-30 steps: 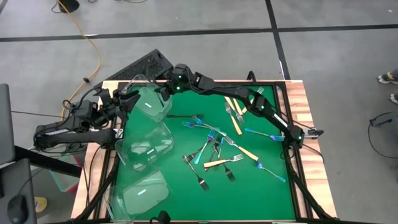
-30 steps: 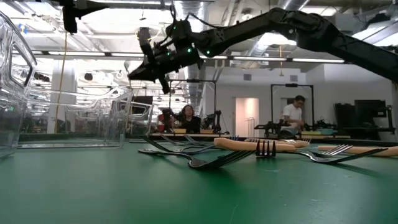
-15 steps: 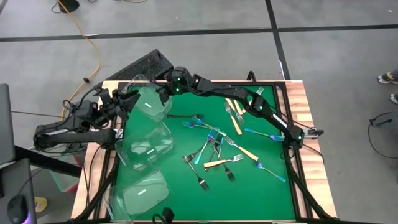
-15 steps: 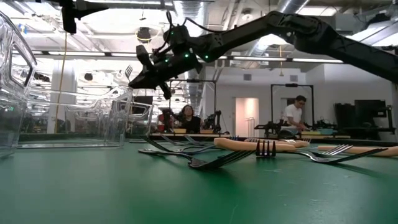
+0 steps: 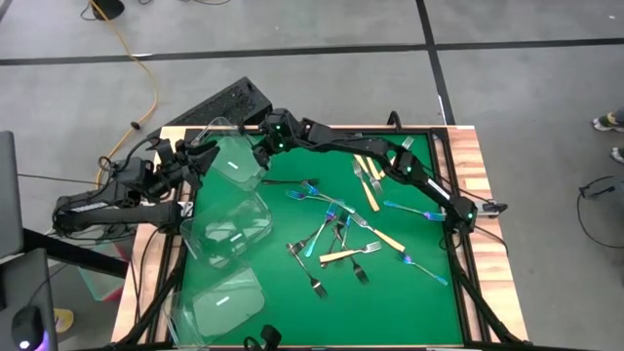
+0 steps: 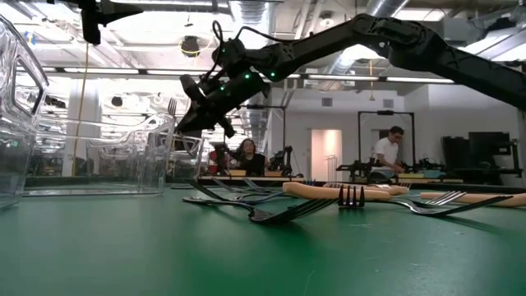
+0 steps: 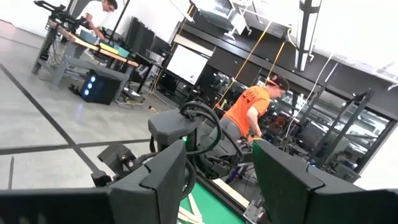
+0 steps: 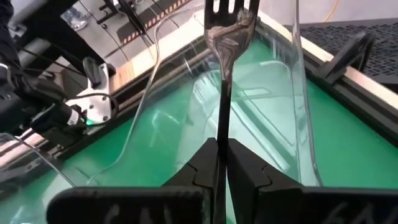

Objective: Sort silverware by color (type)
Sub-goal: Put the black fork into the top transparent bin

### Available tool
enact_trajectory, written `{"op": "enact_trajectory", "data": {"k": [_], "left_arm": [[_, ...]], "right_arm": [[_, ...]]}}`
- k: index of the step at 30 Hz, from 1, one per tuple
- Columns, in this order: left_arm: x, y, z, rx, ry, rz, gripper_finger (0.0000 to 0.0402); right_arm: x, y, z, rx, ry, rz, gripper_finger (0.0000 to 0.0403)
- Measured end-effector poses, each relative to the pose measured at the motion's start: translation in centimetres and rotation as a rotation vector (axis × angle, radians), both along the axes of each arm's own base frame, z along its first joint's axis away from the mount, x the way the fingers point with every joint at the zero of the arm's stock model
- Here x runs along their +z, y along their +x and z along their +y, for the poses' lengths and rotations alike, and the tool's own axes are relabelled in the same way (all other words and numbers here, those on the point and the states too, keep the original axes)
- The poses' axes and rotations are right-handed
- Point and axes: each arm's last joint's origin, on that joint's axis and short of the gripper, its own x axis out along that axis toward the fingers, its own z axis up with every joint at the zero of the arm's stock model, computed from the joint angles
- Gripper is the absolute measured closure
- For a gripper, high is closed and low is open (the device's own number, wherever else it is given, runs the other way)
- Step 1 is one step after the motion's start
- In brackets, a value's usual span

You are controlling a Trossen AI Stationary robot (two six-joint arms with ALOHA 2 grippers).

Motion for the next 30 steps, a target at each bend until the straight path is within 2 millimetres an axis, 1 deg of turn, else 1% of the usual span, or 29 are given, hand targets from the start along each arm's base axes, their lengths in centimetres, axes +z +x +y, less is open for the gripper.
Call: {"op": "enact_trajectory", "data": {"k": [13, 16, 26, 28, 30], "left_arm": [[0.0, 0.0, 0.0, 0.000, 0.000, 0.001, 0.0230], [0.0, 0.0, 0.0, 0.000, 0.000, 0.001, 0.0230], [0.0, 0.0, 0.0, 0.000, 0.000, 0.002, 0.0230], [0.0, 0.0, 0.0, 0.000, 0.000, 0.002, 0.0230], [-0.1, 0.0, 0.0, 0.000, -0.001, 0.006, 0.0230]], "right_arm": [[-0.2, -0.1, 0.0, 0.009, -0.004, 0.021, 0.0349], [-0.2, -0.1, 0.0, 0.013, -0.010, 0.021, 0.0337], [-0.1, -0.1, 0.1, 0.013, -0.007, 0.019, 0.0281], [0.3, -0.2, 0.1, 0.027, -0.001, 0.011, 0.0275], [1.1, -0.4, 0.2, 0.042, 0.003, -0.003, 0.0273]]}}
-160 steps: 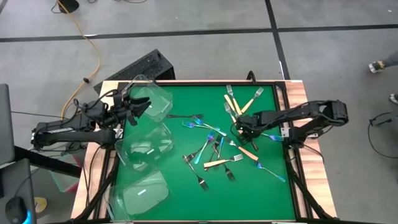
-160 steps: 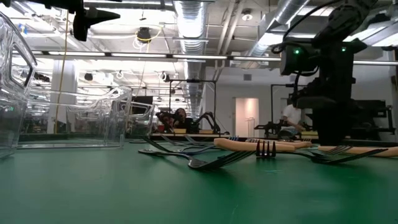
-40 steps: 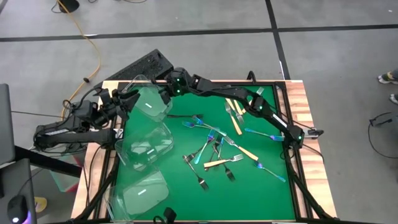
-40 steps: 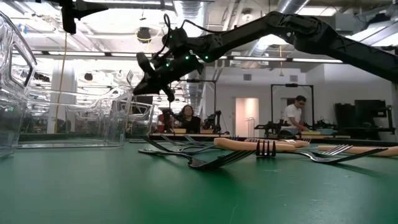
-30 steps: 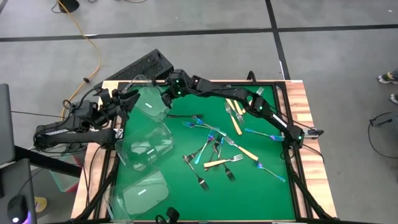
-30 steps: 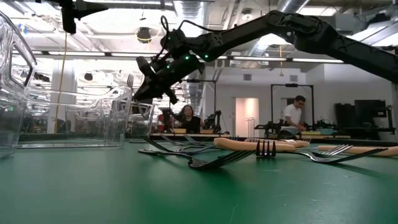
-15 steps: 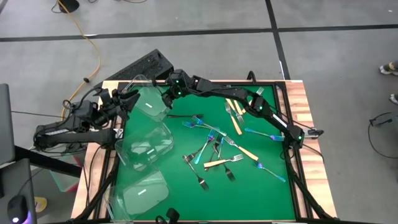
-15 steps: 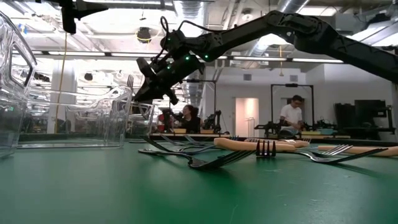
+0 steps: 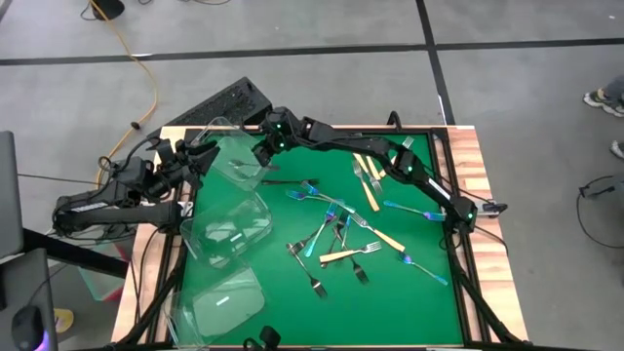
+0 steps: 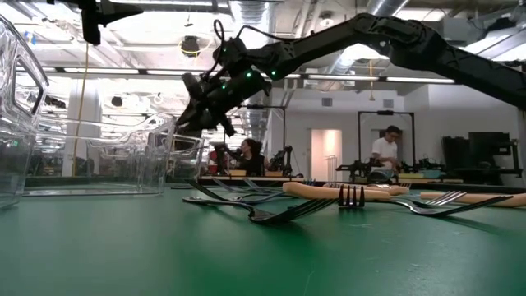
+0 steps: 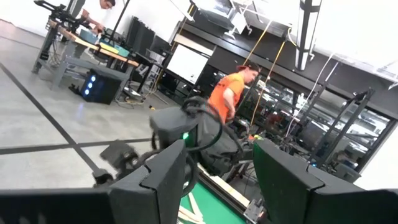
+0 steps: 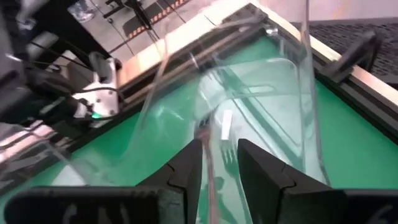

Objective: Sort silverware by color (type)
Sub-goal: Put the black fork into the top transparent bin

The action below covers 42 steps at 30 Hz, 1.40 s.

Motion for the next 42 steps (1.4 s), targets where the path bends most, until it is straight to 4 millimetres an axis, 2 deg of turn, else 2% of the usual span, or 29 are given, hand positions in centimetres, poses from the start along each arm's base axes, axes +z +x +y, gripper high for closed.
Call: {"op": "enact_trajectory", "data": {"k": [4, 12, 14, 17, 22, 26, 31, 37, 42], "left_arm": [[-0.1, 0.0, 0.0, 0.001, 0.004, 0.012, 0.0230], [-0.1, 0.0, 0.0, 0.000, 0.005, 0.013, 0.0230], [-0.1, 0.0, 0.0, 0.000, 0.005, 0.017, 0.0230], [-0.1, 0.0, 0.0, 0.000, 0.005, 0.018, 0.0230], [-0.2, 0.0, 0.0, 0.000, 0.003, 0.030, 0.0230], [-0.4, 0.1, 0.0, 0.000, 0.000, 0.043, 0.0230], [-0.5, 0.1, 0.0, -0.001, -0.009, 0.057, 0.0230], [-0.6, 0.1, 0.0, -0.001, -0.012, 0.066, 0.0230], [-0.6, 0.1, 0.0, -0.001, -0.013, 0.066, 0.0230]], "right_arm": [[3.2, -1.5, 0.0, 0.036, -0.028, 0.008, 0.0275], [9.5, -7.3, 0.8, 0.070, -0.169, 0.250, 0.0276], [10.4, -9.0, 1.0, 0.052, -0.192, 0.346, 0.0276], [10.8, -10.6, 1.2, 0.057, -0.187, 0.462, 0.0276], [9.7, -11.5, 1.9, 0.132, -0.167, 0.600, 0.0276], [6.8, -10.1, 2.6, 0.208, -0.159, 0.682, 0.0276], [3.3, -7.4, 3.7, 0.266, -0.180, 0.683, 0.0276], [-0.1, -5.1, 5.1, 0.349, -0.227, 0.679, 0.0276], [-2.1, -4.3, 5.7, 0.396, -0.245, 0.704, 0.0276]]}}
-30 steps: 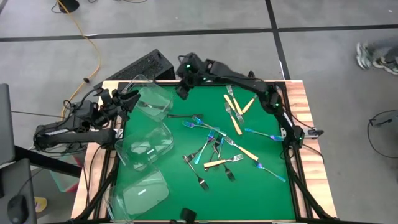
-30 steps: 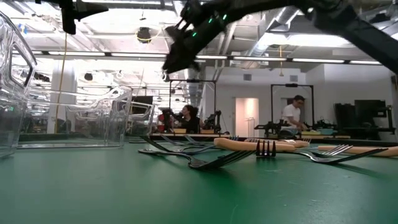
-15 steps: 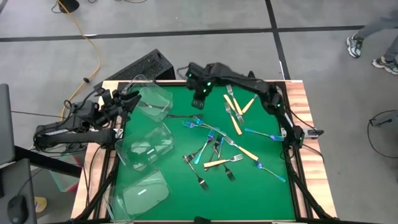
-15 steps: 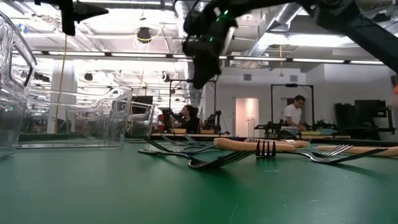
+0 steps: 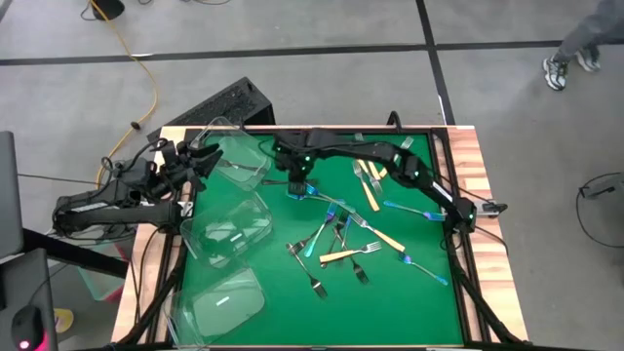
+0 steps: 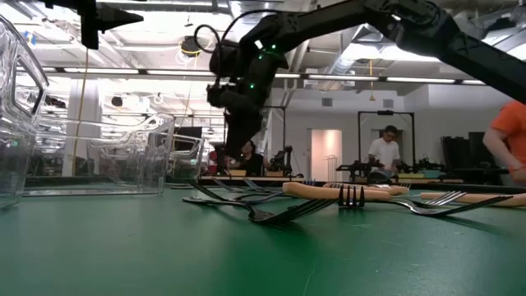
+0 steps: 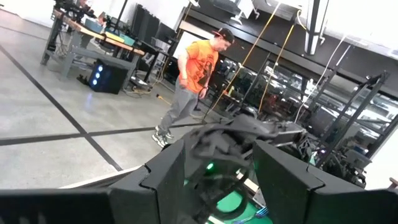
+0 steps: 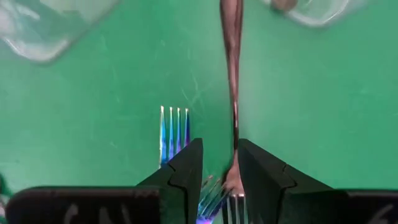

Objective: Sort silverware by color (type)
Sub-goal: Put the black fork into the top transparent bin

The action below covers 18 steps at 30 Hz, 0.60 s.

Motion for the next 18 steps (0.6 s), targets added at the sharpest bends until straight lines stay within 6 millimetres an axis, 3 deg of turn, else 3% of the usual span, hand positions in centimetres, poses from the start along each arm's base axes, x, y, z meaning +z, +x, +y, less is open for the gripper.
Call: {"op": "enact_trajectory", "data": {"k": [5, 18], "left_arm": [[-0.2, 0.0, 0.0, 0.000, -0.004, 0.018, 0.0230], [-0.2, 0.0, 0.0, -0.001, -0.013, 0.011, 0.0230]], "right_arm": [[-1.7, 0.4, -0.5, 0.001, -0.002, 0.013, 0.0276], [-1.4, 0.9, -0.6, 0.130, -0.066, -0.047, 0.0267]]}}
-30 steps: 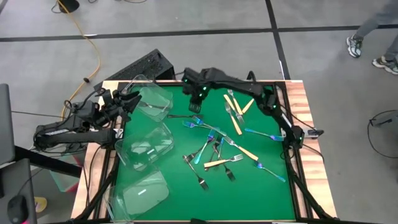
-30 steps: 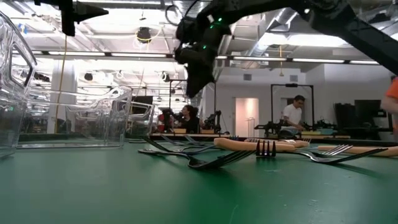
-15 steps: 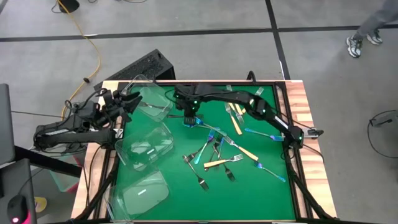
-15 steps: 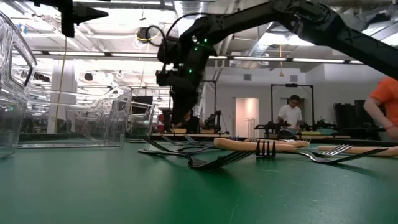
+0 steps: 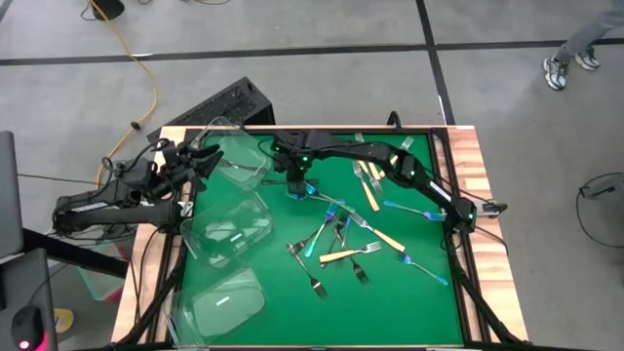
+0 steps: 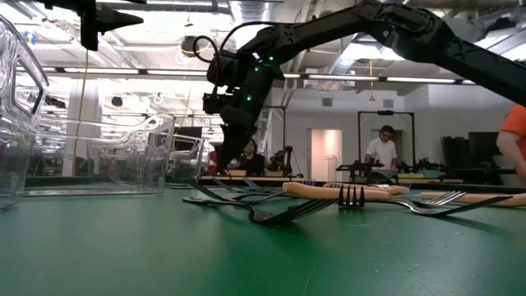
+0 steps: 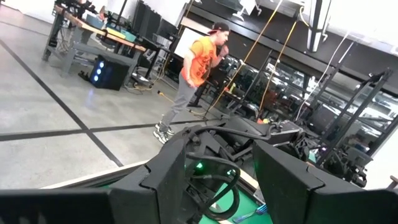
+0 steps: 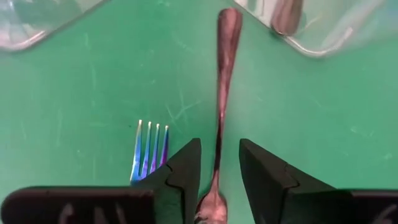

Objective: Sort silverware by color (type)
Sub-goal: Put the black fork into the top transparent bin

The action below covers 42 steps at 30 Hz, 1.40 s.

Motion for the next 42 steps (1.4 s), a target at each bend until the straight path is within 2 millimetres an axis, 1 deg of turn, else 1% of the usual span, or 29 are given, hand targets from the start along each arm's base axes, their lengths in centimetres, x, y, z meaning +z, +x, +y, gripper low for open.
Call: {"op": "enact_trajectory", "data": {"k": [3, 7, 10, 12, 14, 21, 32, 35, 42], "left_arm": [[0.0, 0.0, 0.0, 0.000, 0.000, 0.000, 0.0230], [0.0, 0.0, 0.0, 0.000, 0.000, 0.000, 0.0230], [0.0, 0.0, 0.0, 0.001, 0.003, 0.002, 0.0230], [0.0, 0.0, 0.0, 0.000, 0.004, 0.002, 0.0230], [0.0, 0.0, 0.0, 0.001, 0.004, 0.003, 0.0230], [0.0, 0.0, 0.0, 0.001, 0.005, 0.006, 0.0230], [0.0, 0.0, 0.0, 0.001, 0.005, 0.008, 0.0230], [0.0, 0.0, 0.0, 0.001, 0.004, 0.008, 0.0230], [0.0, 0.0, 0.0, 0.000, -0.001, 0.004, 0.0230]], "right_arm": [[0.0, 0.0, 0.0, 0.019, -0.002, -0.002, 0.0244], [-0.1, -0.1, 0.1, 0.018, 0.005, 0.012, 0.0199], [-1.2, 0.3, -0.1, 0.013, 0.007, 0.012, 0.0170], [-1.9, 0.2, 0.0, 0.006, 0.020, 0.041, 0.0161], [-2.3, 0.5, 0.0, 0.008, 0.011, 0.029, 0.0160], [-3.4, 0.9, -0.1, 0.000, -0.006, 0.028, 0.0176], [-3.6, 0.9, 0.0, 0.005, -0.045, 0.049, 0.0198], [-3.6, 0.9, 0.0, 0.005, -0.046, 0.054, 0.0219], [-3.6, 0.9, 0.0, 0.000, -0.062, 0.057, 0.0291]]}}
